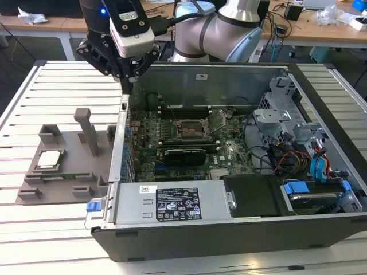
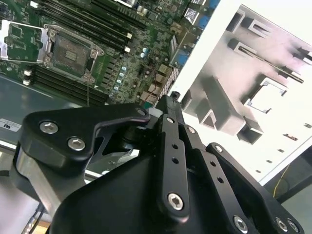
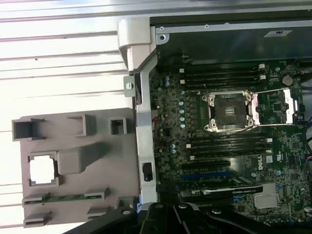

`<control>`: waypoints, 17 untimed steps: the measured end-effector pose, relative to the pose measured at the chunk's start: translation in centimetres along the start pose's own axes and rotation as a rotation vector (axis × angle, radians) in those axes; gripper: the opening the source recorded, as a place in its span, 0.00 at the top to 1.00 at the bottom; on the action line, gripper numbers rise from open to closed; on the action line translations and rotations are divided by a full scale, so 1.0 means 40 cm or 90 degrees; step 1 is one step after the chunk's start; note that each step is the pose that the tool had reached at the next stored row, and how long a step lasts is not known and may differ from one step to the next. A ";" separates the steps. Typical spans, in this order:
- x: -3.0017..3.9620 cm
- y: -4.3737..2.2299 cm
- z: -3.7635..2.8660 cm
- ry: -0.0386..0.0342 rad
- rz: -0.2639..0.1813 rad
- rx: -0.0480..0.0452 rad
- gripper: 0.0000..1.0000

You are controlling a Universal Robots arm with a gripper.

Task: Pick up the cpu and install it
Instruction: 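Reach for the cpu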

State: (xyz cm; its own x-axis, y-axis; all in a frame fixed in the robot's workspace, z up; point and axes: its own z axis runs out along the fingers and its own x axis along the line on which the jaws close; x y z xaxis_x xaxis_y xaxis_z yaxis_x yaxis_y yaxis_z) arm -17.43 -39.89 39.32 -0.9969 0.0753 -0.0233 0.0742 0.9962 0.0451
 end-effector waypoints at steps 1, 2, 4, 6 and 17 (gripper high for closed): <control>0.004 0.000 0.000 0.0000 0.000 0.0000 0.89; 0.007 -0.001 0.000 0.0000 0.000 0.0000 0.89; 0.019 -0.001 0.000 0.0000 0.000 0.0000 0.89; 0.025 -0.002 -0.001 0.0000 0.000 0.0000 0.89; 0.077 -0.006 -0.002 0.0000 0.000 0.0000 0.89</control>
State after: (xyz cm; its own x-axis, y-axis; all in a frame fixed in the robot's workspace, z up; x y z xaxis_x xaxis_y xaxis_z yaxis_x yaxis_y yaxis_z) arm -20.52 -39.89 39.31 -0.9969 0.0753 -0.0233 0.0742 0.9962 0.0451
